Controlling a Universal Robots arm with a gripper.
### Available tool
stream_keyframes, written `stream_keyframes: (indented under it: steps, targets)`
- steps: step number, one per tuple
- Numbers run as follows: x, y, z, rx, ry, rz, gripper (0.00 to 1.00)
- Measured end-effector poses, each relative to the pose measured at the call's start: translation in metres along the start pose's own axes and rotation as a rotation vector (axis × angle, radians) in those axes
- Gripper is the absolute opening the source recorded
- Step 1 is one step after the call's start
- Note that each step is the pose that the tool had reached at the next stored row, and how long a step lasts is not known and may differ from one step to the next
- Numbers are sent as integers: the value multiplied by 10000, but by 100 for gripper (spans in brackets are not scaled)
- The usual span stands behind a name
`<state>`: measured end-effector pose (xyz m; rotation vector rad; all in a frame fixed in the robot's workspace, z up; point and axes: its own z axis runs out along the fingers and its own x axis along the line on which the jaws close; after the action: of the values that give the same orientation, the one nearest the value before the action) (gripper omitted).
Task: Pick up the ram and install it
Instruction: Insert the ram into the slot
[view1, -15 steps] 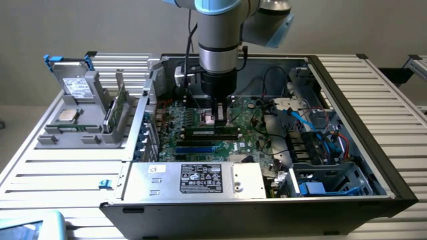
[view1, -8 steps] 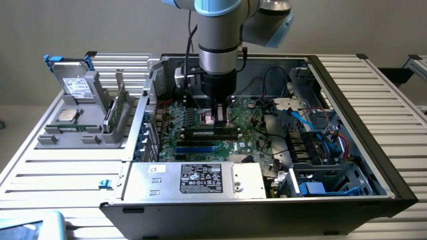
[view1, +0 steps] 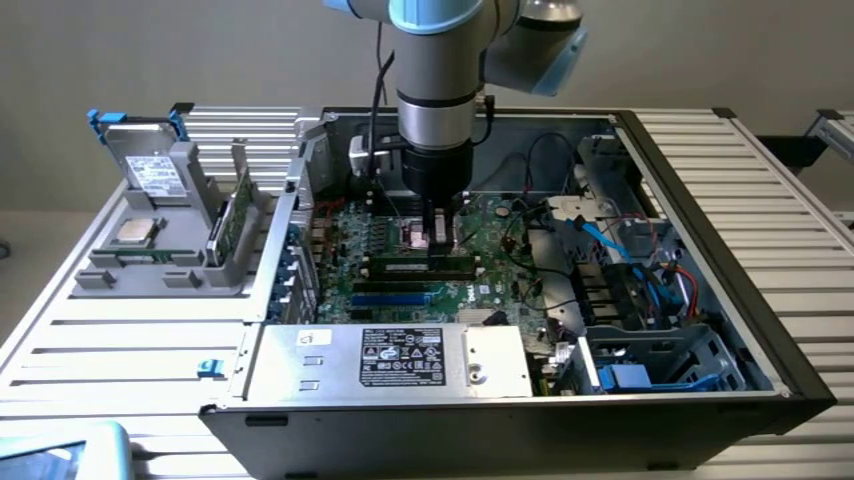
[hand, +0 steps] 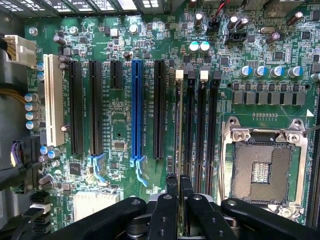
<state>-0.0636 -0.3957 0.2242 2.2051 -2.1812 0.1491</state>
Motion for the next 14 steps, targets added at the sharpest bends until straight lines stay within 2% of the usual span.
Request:
stream_keyframes:
  steps: [4,6,7,9,11,14]
  targets:
    - [0,0,0,0,0,0,14]
    - [0,0,0,0,-1,0,16]
    - [0,0,-1,1,-2,0,22]
    - [1,-1,-16,1,-2,0,22]
    - [7,-3,-71,0,1,1,22]
    - [19,-32,-204,0,0,1,22]
